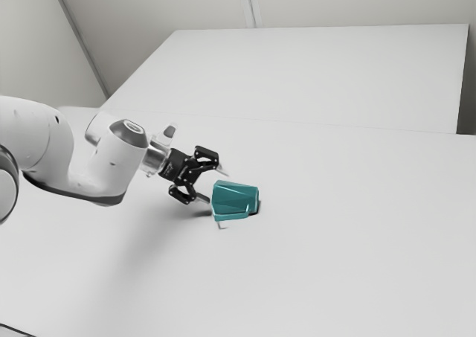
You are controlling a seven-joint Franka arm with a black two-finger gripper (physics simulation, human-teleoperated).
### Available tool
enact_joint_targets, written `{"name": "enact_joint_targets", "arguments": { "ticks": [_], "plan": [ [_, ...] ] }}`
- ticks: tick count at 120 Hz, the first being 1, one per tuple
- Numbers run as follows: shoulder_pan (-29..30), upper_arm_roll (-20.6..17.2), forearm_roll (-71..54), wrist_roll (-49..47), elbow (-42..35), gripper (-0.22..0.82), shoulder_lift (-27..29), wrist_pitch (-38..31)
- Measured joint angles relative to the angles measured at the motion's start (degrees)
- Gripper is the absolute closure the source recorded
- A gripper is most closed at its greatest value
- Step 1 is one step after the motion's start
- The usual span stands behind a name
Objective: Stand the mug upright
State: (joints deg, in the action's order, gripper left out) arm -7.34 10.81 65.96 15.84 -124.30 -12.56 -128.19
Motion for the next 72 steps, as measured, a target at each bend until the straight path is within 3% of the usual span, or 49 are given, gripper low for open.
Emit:
{"name": "enact_joint_targets", "arguments": {
  "ticks": [41,53,72],
  "plan": [
    [-0.3,0.0,9.5,4.9,1.6,0.01,-3.1,0.1],
    [-0.7,-0.1,11.2,6.0,2.1,0.13,-3.6,0.1],
    [-0.9,-0.1,12.8,7.3,2.2,0.40,-4.0,0.2]
  ]
}}
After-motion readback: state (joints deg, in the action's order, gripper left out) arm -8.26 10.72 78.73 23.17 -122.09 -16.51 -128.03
